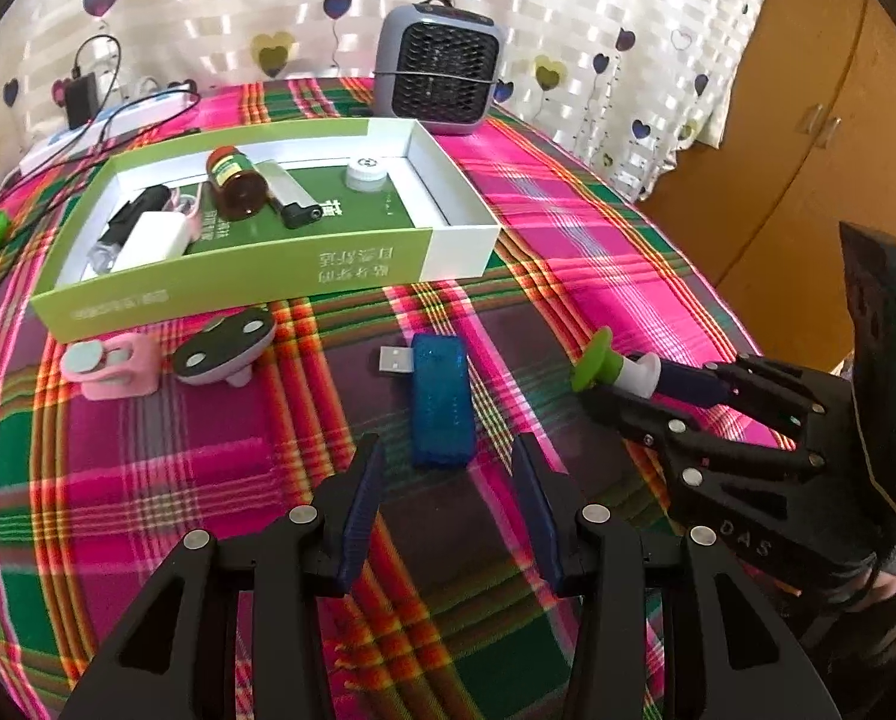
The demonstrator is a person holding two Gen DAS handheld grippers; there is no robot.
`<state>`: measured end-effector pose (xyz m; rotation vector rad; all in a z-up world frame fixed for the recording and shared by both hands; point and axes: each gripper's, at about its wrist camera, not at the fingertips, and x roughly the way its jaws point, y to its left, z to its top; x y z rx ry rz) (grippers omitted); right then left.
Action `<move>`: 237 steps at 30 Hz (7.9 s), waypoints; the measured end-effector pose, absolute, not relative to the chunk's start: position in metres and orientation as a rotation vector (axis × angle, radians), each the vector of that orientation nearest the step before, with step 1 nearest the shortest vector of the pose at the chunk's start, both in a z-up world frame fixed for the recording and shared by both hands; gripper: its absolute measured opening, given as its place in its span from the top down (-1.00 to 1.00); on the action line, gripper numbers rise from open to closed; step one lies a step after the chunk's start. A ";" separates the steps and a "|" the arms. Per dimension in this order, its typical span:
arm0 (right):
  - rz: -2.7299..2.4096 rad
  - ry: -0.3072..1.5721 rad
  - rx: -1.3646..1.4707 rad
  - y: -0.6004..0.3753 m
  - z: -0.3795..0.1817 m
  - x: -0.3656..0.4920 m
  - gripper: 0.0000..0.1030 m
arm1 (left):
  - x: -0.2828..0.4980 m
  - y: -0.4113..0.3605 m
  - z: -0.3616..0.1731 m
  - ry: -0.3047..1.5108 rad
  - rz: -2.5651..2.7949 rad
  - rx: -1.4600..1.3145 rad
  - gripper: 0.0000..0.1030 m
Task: Organize rigid objects
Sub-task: 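Close the left tool on the blue USB stick while the right tool holds the suction cup, then carry the USB stick with the left tool toward the box while the right tool carries the suction cup, then lower the USB stick with the left tool into the box while the right tool lowers the suction cup, then open the left tool releasing the USB stick while the right tool releases the suction cup, then close the right tool on the black round disc while the left tool moves to the pink clip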
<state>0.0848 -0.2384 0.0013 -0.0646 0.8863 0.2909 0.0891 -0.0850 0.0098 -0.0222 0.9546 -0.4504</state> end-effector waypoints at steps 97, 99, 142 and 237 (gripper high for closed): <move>0.309 0.804 -0.019 -0.232 0.038 0.092 0.38 | 0.100 -0.071 0.045 0.831 -0.364 0.013 0.58; 0.313 0.804 -0.016 -0.230 0.039 0.095 0.38 | 0.102 -0.067 0.045 0.833 -0.356 0.011 0.58; 0.338 0.897 -0.031 -0.172 0.024 0.214 0.38 | 0.199 -0.031 0.028 0.878 -0.326 -0.042 0.60; 0.309 0.825 0.042 -0.130 0.030 0.091 0.24 | 0.051 0.045 0.048 0.749 -0.199 -0.058 0.51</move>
